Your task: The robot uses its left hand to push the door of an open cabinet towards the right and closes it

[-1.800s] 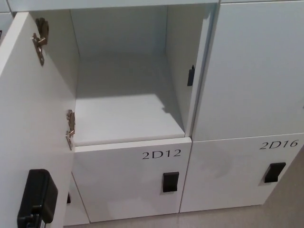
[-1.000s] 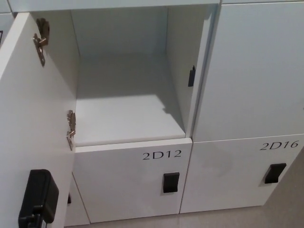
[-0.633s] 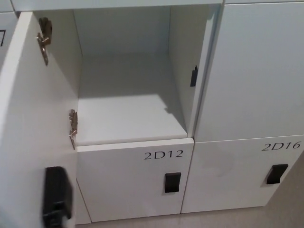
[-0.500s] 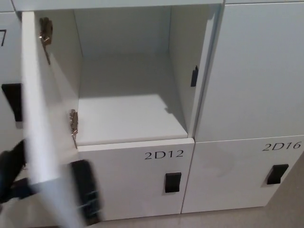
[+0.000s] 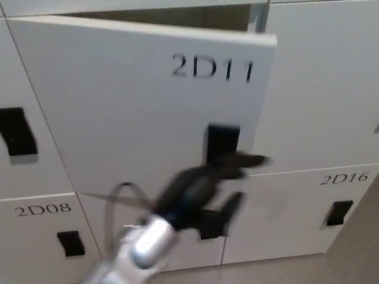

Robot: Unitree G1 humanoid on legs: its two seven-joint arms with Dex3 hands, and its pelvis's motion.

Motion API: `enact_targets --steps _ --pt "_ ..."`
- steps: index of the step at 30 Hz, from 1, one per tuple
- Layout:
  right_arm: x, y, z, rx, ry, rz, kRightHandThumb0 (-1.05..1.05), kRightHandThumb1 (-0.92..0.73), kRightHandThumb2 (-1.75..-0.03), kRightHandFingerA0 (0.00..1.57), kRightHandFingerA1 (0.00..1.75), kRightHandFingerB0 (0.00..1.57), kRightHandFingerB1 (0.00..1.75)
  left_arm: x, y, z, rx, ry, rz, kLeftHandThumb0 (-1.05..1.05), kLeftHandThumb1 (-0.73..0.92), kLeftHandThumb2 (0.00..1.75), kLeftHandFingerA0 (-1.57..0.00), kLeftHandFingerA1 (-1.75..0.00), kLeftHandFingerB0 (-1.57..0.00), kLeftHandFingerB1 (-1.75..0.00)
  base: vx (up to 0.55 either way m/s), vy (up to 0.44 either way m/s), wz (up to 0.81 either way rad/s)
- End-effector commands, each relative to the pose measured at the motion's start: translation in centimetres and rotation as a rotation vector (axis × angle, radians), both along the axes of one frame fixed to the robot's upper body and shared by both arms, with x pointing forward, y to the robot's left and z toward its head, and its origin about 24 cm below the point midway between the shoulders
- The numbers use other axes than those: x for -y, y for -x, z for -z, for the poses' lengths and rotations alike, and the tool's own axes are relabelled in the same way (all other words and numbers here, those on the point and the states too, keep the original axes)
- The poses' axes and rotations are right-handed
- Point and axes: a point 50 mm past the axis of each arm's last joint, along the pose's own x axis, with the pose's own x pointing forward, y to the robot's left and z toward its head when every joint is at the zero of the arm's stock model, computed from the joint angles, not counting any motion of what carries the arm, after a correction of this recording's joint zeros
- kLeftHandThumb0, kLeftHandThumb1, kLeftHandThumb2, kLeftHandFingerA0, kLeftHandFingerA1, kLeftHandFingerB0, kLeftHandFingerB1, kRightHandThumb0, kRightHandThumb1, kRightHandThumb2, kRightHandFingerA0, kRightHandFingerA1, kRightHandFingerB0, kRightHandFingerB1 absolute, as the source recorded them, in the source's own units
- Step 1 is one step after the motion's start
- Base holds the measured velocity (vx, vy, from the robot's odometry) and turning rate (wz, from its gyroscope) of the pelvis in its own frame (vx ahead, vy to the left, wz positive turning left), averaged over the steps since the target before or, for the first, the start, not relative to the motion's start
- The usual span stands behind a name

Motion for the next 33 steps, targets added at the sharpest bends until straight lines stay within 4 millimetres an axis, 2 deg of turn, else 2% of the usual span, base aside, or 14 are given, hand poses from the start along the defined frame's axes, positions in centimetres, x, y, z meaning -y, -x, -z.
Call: enact_targets --steps 1,3,4,8,9,13,14,18,19,21,25,27,31,33 --pt "1.0 -1.0 -1.1 0.085 0.007 0.04 -0.49 -0.68 -1.02 0.49 0.58 0.39 0.52 13.4 9.8 -4.2 0.538 -0.319 0.589 0.4 0.92 1.35 -0.28 -0.76 -0.07 -0.62 0.0 0.0 0.0" --pt "1.1 -1.2 -1.2 0.086 0.011 0.035 -0.49 -0.68 -1.02 0.49 0.58 0.39 0.52 12.6 9.6 -3.6 0.512 -0.359 0.581 0.23 0.92 1.38 -0.04 -0.64 0.0 -0.4 0.0 0.0 0.0" --pt "1.1 -1.2 -1.2 0.086 0.011 0.035 -0.49 -0.68 -1.02 0.49 0.58 0.39 0.52 11.8 9.2 -2.8 0.489 -0.359 0.565 -0.03 0.92 1.29 0.0 -0.34 0.0 -0.12 0.0 0.0 0.0" --pt "1.1 -1.2 -1.2 0.086 0.011 0.035 -0.49 -0.68 -1.02 0.49 0.58 0.39 0.52 10.7 8.8 -1.8 0.461 -0.356 0.539 -0.03 0.92 1.29 0.0 -0.34 0.0 -0.12 0.0 0.0 0.0" --pt "1.1 -1.2 -1.3 0.086 0.011 0.031 -0.49 -0.68 -1.02 0.49 0.58 0.39 0.52 9.1 7.9 -0.8 0.422 -0.401 0.491 -0.5 0.92 1.24 0.0 0.0 0.0 0.0 0.0 0.0 0.0" --pt "1.0 -1.3 -1.2 0.085 0.004 0.031 -0.49 -0.68 -1.02 0.49 0.58 0.39 0.52 0.9 5.0 2.6 0.226 -0.526 0.273 -0.75 0.92 1.1 0.0 -0.01 0.0 -0.01 0.0 0.0 0.0" --pt "1.0 -1.4 -1.4 0.106 -0.002 0.037 -0.33 -0.81 -0.64 0.54 0.47 0.52 0.44 -1.6 4.7 3.4 0.181 -0.544 0.207 -0.69 0.8 1.12 -0.34 -0.52 -0.18 -0.43 0.0 0.0 0.0" --pt "0.9 -1.5 -1.4 0.115 -0.004 0.039 -0.33 -0.81 -0.64 0.54 0.47 0.52 0.44 -2.4 4.8 3.5 0.173 -0.55 0.191 -0.69 0.8 1.12 -0.34 -0.52 -0.18 -0.43 0.0 0.0 0.0" --pt "0.9 -1.4 -1.3 0.085 0.006 0.025 -0.49 -0.69 -0.99 0.37 0.54 0.29 0.49 -5.3 4.4 4.6 0.106 -0.554 0.105 -0.65 0.75 1.09 -0.37 -0.53 -0.22 -0.44 0.0 0.0 0.0" --pt "1.0 -1.3 -1.0 0.041 0.02 0.018 -0.5 -0.69 -0.97 0.36 0.53 0.33 0.5 -12.1 4.3 6.6 -0.049 -0.549 -0.115 -0.63 0.73 1.09 -0.38 -0.54 -0.21 -0.45 0.0 0.0 0.0" --pt "1.1 -1.2 -1.1 0.035 0.039 0.006 -0.5 -0.68 -0.97 0.34 0.53 0.28 0.48 -15.3 4.8 7.4 -0.131 -0.558 -0.23 -0.61 0.73 1.09 -0.36 -0.54 -0.19 -0.44 0.0 0.0 0.0" --pt "0.7 -1.3 -0.9 0.041 0.011 0.028 -0.49 -0.69 -0.97 0.35 0.53 0.31 0.5 -21.2 5.9 8.1 -0.209 -0.459 -0.484 -0.61 0.71 1.05 -0.39 -0.53 -0.26 -0.46 0.0 0.0 0.0" --pt "0.7 -1.3 -0.9 0.041 0.011 0.028 -0.49 -0.69 -0.97 0.35 0.53 0.31 0.5 -21.3 5.9 8.1 -0.208 -0.453 -0.484 -0.61 0.71 1.05 -0.39 -0.53 -0.26 -0.46 0.0 0.0 0.0" --pt "0.4 -0.2 -0.2 0.029 0.003 0.041 -0.54 -0.69 -0.98 0.33 0.53 0.31 0.5 -26.8 7.5 9.1 -0.318 -0.427 -0.729 -0.6 0.7 1.05 -0.39 -0.54 -0.25 -0.46 0.0 0.0 0.0"
